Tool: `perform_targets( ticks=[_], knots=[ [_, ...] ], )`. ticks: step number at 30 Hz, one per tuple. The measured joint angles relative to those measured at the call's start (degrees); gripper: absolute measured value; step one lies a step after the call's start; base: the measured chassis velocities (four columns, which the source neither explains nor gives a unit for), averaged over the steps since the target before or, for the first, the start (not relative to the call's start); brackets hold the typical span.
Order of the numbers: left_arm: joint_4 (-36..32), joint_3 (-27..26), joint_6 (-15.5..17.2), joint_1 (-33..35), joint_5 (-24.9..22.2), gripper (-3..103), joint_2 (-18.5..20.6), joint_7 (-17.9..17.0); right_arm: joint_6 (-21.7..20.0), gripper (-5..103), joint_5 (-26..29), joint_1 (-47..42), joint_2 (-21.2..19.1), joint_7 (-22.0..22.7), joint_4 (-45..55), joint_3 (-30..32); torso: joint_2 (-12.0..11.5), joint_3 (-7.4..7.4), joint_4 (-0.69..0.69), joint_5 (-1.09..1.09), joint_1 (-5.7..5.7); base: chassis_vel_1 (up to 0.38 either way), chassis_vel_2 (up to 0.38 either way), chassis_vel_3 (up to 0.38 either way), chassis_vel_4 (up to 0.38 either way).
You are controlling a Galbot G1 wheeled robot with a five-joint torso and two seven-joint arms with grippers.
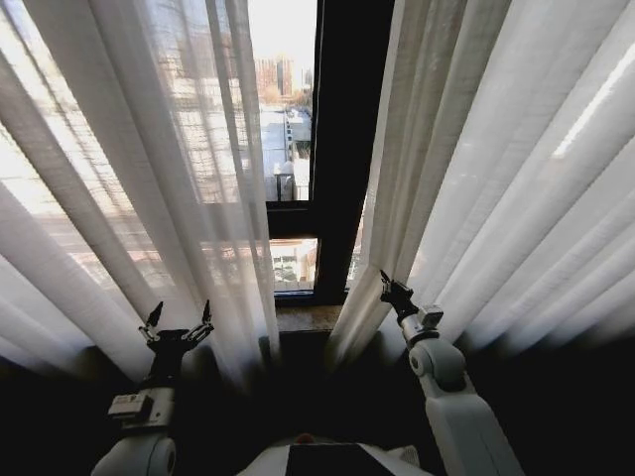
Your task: Open the curtains by pulling them apart, changing their state from closed to fully open.
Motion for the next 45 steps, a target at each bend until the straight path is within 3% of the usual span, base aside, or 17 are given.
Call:
perform_targets(
  ticks=[45],
  knots=[
    [-0.02, -0.08, -1.15, 0.32, 0.02, 100, -0.18, 0.05, 0.31, 0, 0.05, -0.46, 0.06, 0.0, 0.14, 1.31, 0.0, 0.0, 0.0, 0.0, -0.01, -0.354, -0.356, 0.352, 0.361]
  ],
)
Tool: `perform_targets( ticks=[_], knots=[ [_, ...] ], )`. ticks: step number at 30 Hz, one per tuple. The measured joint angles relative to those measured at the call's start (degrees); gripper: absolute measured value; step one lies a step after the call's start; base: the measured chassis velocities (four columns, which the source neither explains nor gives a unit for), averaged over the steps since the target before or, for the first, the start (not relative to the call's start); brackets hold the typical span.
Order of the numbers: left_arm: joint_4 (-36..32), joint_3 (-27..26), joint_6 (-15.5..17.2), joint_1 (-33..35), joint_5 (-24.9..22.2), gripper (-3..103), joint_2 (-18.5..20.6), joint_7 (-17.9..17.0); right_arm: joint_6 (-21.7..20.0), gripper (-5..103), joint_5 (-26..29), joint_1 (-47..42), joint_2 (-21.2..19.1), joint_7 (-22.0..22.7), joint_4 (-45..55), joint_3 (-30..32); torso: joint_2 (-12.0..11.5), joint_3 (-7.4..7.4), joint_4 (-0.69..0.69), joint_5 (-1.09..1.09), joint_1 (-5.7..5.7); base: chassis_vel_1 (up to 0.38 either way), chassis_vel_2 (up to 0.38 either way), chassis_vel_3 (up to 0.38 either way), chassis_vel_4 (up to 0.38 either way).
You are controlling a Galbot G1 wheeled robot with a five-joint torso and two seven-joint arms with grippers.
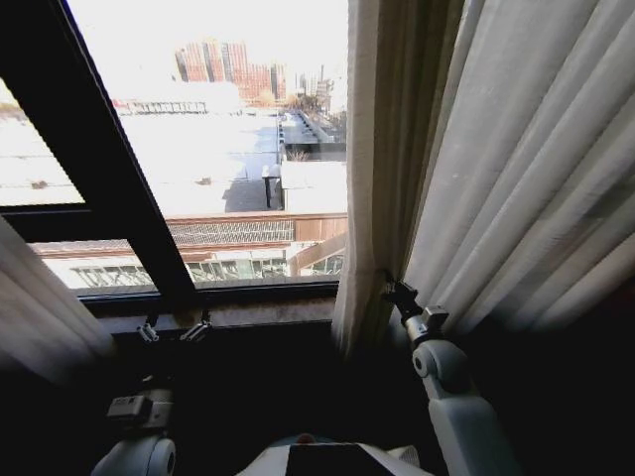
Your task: Open the curtains by pulling them apart, changing their state from closed to fully open.
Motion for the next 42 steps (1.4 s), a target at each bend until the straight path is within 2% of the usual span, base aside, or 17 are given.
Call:
perform_targets(
  ticks=[42],
  knots=[
    [0.25, 0.13, -0.15, -0.22, 0.08, 100, 0.09, 0.05, 0.14, 0, -0.07, -0.2, 0.0, 0.11, 0.03, 0.29, 0.0, 0.0, 0.0, -0.01, 0.0, -0.351, -0.353, 0.353, 0.351]
  ],
)
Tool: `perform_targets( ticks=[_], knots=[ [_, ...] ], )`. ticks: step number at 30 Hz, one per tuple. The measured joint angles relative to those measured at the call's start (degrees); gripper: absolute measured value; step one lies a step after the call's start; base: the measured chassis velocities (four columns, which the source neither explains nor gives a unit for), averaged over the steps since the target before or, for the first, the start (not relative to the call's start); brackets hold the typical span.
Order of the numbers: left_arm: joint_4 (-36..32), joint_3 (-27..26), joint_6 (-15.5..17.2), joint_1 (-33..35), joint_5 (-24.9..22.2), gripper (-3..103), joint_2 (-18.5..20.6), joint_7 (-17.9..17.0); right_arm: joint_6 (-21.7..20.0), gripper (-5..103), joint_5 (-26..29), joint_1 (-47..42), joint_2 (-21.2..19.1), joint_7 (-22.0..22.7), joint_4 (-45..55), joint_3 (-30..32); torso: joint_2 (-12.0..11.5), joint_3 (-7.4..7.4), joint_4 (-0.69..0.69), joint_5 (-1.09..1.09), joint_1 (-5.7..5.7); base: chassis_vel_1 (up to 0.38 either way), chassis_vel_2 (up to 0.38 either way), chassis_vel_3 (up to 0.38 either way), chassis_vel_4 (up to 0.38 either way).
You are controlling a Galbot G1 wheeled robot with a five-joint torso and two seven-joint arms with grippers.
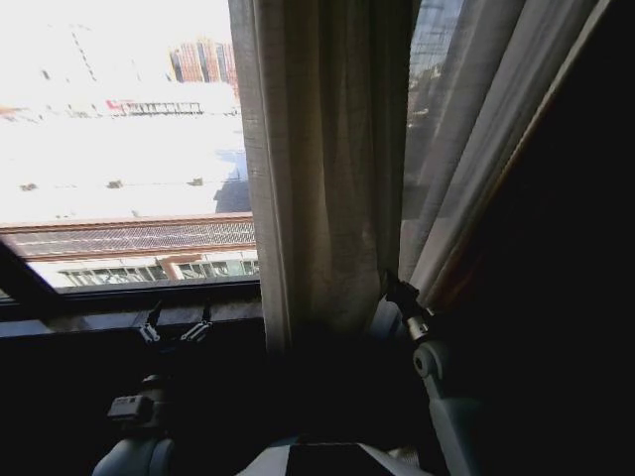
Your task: Open the curtains by pulling them apart, changing their state from closed to fully open.
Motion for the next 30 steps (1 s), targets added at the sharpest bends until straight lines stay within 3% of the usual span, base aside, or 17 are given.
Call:
perform_targets(
  ticks=[13, 30],
  knots=[
    [-0.02, 0.02, -0.23, 0.18, -0.03, 100, -0.08, 0.03, 2.31, 0, -1.23, -0.37, 0.11, 0.18, -0.65, -0.03, 0.0, 0.0, -0.01, 0.03, 0.0, -0.323, -0.319, 0.326, 0.327],
    [0.09, 0.02, -0.3, 0.01, -0.04, 100, -0.03, 0.03, 2.52, 0, -1.25, -0.15, 0.14, 1.39, -1.58, 0.03, 0.0, 0.0, 0.0, -0.01, 0.0, -0.03, -0.033, 0.037, 0.022]
  ],
)
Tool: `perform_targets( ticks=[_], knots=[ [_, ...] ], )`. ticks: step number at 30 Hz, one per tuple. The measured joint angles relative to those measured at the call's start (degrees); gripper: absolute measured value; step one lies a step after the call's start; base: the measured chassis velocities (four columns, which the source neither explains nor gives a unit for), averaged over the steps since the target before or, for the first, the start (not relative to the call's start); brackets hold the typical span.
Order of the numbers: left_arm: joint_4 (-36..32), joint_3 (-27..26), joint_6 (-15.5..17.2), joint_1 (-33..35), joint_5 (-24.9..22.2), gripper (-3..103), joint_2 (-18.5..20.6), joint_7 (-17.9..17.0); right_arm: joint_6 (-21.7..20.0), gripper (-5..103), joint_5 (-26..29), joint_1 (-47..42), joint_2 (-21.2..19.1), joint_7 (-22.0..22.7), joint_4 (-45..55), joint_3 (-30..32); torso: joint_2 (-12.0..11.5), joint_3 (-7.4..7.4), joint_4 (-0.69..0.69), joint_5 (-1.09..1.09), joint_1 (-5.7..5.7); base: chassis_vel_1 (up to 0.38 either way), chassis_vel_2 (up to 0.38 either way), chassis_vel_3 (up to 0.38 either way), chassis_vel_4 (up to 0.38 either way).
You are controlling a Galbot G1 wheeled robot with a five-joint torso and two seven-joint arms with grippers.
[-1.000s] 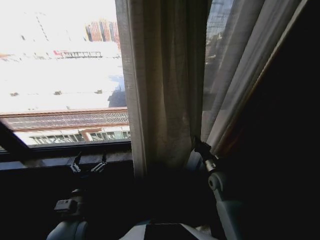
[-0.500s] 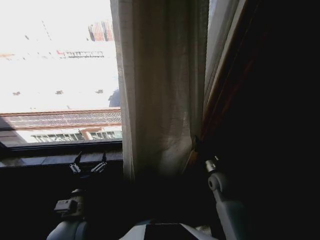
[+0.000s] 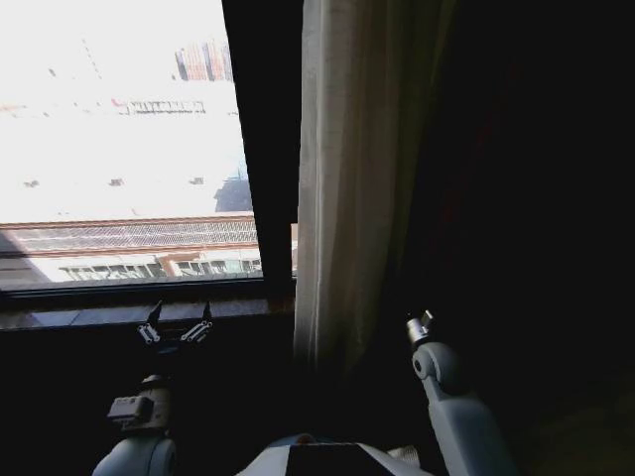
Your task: Open the curtains by pulling them apart, changing their state from closed to fully open.
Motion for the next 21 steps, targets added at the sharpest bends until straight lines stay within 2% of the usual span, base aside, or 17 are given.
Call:
perform_targets(
  ticks=[6, 16, 20, 21],
  knots=[
    [0.0, 0.05, 0.0, -0.08, -0.18, 100, 0.05, 0.01, -0.75, 0, 0.32, 1.26, -0.23, 1.77, -1.91, 2.66, 0.0, 0.0, 0.01, 0.03, 0.0, 0.0, 0.0, 0.0, 0.0],
    [0.04, 0.1, -0.1, -0.12, -0.55, 100, 0.04, 0.0, -1.71, 0, 2.02, 3.12, -3.38, 6.57, -6.45, 10.07, 0.0, 0.0, 0.01, 0.02, 0.0, 0.0, 0.0, 0.0, 0.0],
    [0.04, 0.09, -0.11, -0.15, -0.59, 100, 0.08, 0.0, -1.82, -3, 2.03, 2.76, -3.63, 7.11, -6.32, 10.53, 0.0, 0.0, -0.01, 0.03, 0.0, 0.0, 0.0, 0.0, 0.0],
    [0.04, 0.1, -0.12, -0.17, -0.59, 100, 0.07, -0.02, -1.94, 1, 2.04, 2.37, -3.58, 7.11, -6.0, 10.34, -0.01, 0.01, -0.02, 0.05, 0.0, 0.0, 0.0, 0.0, 0.0]
  ],
)
